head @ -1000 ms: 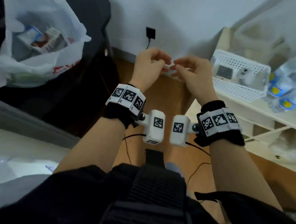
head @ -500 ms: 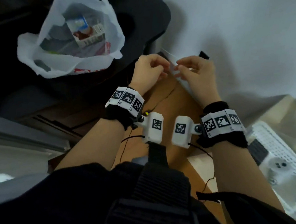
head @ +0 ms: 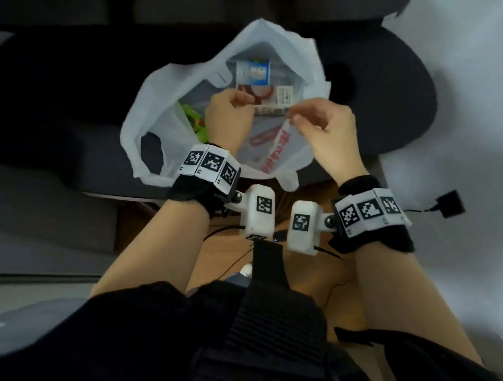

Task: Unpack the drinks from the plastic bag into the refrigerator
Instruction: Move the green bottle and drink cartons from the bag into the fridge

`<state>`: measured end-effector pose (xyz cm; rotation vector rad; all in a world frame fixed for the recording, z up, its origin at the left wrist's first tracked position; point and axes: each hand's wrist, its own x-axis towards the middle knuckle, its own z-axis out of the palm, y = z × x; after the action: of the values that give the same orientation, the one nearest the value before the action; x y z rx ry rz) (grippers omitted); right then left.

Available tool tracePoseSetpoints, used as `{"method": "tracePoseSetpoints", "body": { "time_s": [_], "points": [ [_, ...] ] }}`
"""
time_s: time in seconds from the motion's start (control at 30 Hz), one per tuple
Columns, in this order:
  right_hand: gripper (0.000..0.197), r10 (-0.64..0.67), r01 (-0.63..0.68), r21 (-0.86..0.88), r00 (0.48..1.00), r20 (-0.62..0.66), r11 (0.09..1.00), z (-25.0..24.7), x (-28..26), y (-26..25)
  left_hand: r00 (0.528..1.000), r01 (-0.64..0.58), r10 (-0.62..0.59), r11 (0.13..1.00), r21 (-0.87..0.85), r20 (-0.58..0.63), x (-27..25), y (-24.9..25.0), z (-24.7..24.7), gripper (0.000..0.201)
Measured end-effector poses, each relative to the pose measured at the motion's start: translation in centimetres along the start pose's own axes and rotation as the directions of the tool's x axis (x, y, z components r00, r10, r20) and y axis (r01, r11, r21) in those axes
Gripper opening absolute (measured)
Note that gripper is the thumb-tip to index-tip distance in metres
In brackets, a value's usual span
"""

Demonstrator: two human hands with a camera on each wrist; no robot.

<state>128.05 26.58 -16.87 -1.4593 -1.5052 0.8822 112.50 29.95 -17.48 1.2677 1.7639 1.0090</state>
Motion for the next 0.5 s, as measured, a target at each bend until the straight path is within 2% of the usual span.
{"method": "tracePoseSetpoints", "body": {
  "time_s": [0.13, 0.2, 0.27, 0.4, 0.5],
  "points": [
    [0.014, 0.028, -0.015, 0.057, 0.975, -0.222, 0.998, 0.1, 4.6, 1.2, 0.980, 0.197, -0.197, 0.979, 0.059, -0.015, 3.0, -1.4, -0.2, 0.048],
    [0.009, 0.051, -0.035, 0.066, 0.967, -0.251, 0.997, 0.1, 6.7, 2.1, 0.949, 0.313, -0.314, 0.941, 0.129, -0.017, 3.9, -2.4, -0.2, 0.057],
    [0.010, 0.067, -0.065, 0.020, 0.978, -0.196, 0.998, 0.3, 8.5, 2.9, 0.912, 0.404, -0.411, 0.884, 0.237, -0.022, 4.5, -2.9, 0.0, 0.057],
    [0.014, 0.078, -0.078, 0.016, 0.995, -0.059, 0.997, 1.2, 10.9, 4.6, 0.887, 0.450, -0.455, 0.810, 0.376, -0.082, 5.4, -3.1, 0.2, 0.063],
    [0.013, 0.059, -0.060, 0.010, 0.992, 0.112, 0.998, 1.7, 12.4, 5.4, 0.860, 0.502, -0.491, 0.771, 0.391, -0.137, 5.6, -3.4, 0.9, 0.058]
  ]
}}
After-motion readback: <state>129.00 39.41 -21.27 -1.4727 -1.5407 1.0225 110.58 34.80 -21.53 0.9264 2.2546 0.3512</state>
